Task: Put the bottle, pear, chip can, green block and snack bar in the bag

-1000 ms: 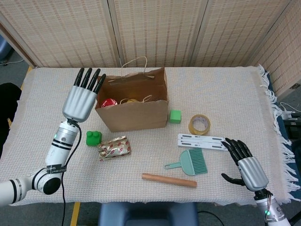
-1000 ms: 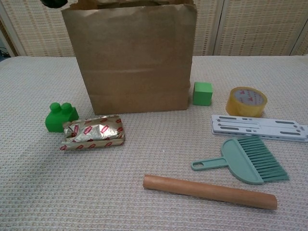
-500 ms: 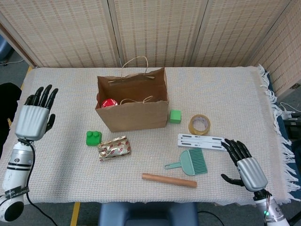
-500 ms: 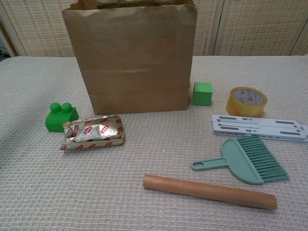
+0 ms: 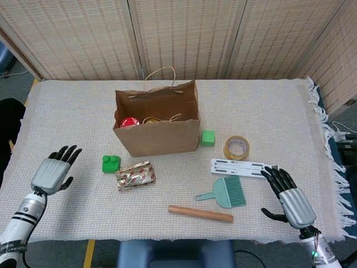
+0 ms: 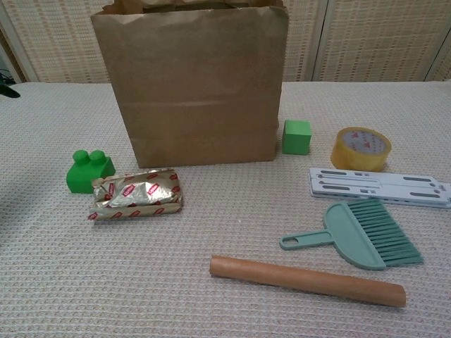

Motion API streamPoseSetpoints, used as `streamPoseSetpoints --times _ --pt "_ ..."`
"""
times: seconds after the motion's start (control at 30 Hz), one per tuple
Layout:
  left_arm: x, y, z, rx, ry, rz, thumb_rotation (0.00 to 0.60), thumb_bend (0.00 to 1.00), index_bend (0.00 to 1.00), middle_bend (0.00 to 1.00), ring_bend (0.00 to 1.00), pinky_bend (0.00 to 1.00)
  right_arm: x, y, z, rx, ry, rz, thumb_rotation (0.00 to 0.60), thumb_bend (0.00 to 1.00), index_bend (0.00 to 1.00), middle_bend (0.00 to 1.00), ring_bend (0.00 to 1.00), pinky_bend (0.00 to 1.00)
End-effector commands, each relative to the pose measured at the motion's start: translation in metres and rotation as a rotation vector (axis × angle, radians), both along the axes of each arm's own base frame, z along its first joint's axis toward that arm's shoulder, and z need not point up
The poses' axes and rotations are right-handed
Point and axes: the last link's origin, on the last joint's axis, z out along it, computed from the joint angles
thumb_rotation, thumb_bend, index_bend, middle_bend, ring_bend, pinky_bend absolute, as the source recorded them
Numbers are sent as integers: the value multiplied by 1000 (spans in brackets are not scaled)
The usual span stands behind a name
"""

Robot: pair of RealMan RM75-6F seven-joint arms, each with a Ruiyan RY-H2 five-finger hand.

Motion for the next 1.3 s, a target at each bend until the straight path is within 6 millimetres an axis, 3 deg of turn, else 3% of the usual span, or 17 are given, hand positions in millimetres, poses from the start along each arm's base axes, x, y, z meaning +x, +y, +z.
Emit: streamPoseSetpoints --times 0.03,0.37,0.7,0.87,1.3 --pt "6 5 -18 -62 5 -11 600 372 16 1 37 235 0 0 0 0 1 0 600 67 0 0 0 0" --pt "-3 23 -58 -85 114 -51 600 373 11 2 29 215 -1 -1 2 7 -8 -6 600 66 0 0 0 0" --pt "-15 37 -71 -83 120 7 600 373 0 0 20 206 -2 -2 1 15 -8 -17 600 66 0 0 0 0" --pt "1 54 -87 -127 80 13 600 372 0 0 17 205 -2 -3 0 19 -1 -28 600 66 0 0 0 0" --pt "20 64 -106 -192 18 73 600 359 0 0 0 184 -4 -5 0 30 3 -50 600 66 0 0 0 0"
